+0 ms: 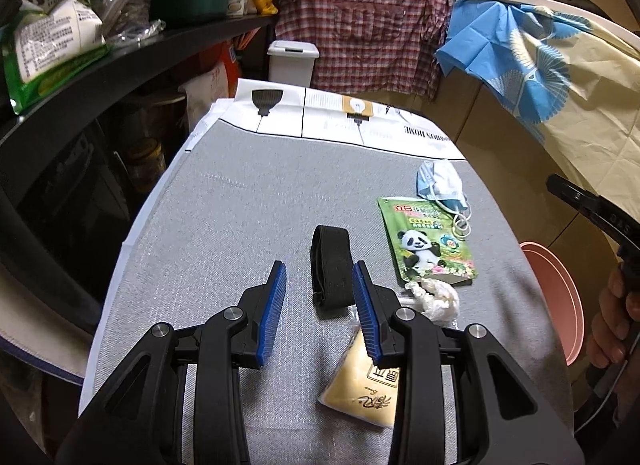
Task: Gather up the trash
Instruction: 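Move both tools back to the table toward the black elastic band and blue mask, then close the left tool on the black elastic band while the right tool grasps the blue face mask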
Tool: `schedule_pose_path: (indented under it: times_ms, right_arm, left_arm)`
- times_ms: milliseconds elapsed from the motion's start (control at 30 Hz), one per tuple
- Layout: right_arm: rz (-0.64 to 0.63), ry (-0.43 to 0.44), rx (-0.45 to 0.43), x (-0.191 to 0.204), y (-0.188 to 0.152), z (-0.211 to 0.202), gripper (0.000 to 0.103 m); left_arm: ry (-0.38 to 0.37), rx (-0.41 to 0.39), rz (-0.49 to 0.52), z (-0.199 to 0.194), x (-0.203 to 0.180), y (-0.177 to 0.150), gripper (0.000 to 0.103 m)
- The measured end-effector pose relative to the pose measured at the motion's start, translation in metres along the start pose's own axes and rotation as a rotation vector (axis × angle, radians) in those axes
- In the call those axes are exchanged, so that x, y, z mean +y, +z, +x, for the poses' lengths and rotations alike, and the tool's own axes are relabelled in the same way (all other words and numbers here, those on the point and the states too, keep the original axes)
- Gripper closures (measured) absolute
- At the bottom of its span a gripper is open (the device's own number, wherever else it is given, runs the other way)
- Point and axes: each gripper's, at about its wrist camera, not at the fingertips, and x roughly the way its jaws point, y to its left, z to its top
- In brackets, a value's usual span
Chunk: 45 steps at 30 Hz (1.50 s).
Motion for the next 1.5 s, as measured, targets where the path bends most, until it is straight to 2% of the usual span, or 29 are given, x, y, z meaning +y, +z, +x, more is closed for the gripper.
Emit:
schedule_pose_path:
  times_ms: [400,533,633,967,1000,1067,1133,1200,1500]
  right_arm:
    - [0.002,0.005,0.095,-0.001,-0.003,0.069,0.077]
    - [0.013,0.004,0.118,-0.002,-0.002,0.088,0.069]
    - [0.017,0.007,0.138,-0.002,-0.002,0.102,0.066]
    - [0.025,-0.027,0.213,-0.005,-0.009,0.133,0.065]
    - [0.026,-0.027,0.215,-0.006,-0.009,0.133,0.067]
    - [0.023,-0.025,0.218,-0.006,-0.01,0.134,0.077]
    - [0.014,-0.022,0.222,-0.003,-0.01,0.134,0.089]
    - [0.006,-0.019,0.213,-0.001,-0.009,0.131,0.096]
    - [-0.045,-0.004,0.159,0.01,0.001,0.099,0.098]
  left_arm:
    - [-0.009,0.048,-0.002,0.034,-0.005,0.001,0.068]
    - [-0.006,0.062,0.005,0.042,-0.01,0.001,0.068]
    - [0.002,0.069,0.023,0.046,-0.014,0.0,0.068]
    - [0.017,0.106,0.041,0.056,-0.015,-0.005,0.068]
    - [0.015,0.109,0.041,0.057,-0.014,-0.005,0.068]
    - [0.019,0.11,0.044,0.057,-0.014,-0.006,0.07]
    - [0.019,0.11,0.049,0.058,-0.014,-0.006,0.079]
    - [0.025,0.107,0.055,0.057,-0.014,-0.005,0.079]
    - [0.052,0.066,0.057,0.039,-0.014,-0.002,0.079]
